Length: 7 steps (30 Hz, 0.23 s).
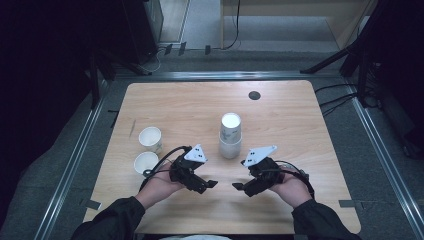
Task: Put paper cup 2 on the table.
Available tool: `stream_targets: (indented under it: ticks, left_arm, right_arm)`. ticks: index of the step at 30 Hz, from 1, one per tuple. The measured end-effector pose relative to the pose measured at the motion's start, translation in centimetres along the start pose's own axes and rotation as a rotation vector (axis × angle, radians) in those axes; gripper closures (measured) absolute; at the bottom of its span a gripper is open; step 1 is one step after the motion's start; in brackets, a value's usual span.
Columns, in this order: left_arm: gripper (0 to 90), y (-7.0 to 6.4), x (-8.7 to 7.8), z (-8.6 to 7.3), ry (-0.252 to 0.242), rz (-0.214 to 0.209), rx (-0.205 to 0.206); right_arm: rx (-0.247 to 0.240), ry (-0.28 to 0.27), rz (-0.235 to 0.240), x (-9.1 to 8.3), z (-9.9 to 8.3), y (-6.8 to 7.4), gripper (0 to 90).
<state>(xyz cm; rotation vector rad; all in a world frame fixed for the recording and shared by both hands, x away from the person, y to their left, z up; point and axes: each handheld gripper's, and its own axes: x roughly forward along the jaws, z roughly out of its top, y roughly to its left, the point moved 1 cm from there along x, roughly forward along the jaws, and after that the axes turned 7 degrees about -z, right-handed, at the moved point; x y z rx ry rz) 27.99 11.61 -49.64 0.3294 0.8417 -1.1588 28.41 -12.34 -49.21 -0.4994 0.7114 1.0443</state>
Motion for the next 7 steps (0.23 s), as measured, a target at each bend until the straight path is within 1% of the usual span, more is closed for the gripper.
stream_targets:
  ticks: [7]
  left_arm:
    - [13.9,0.02,0.15,-0.07,0.009,0.0,0.003]
  right_arm:
    - [-0.002,0.006,0.004,0.04,-0.01,0.03,21.1]
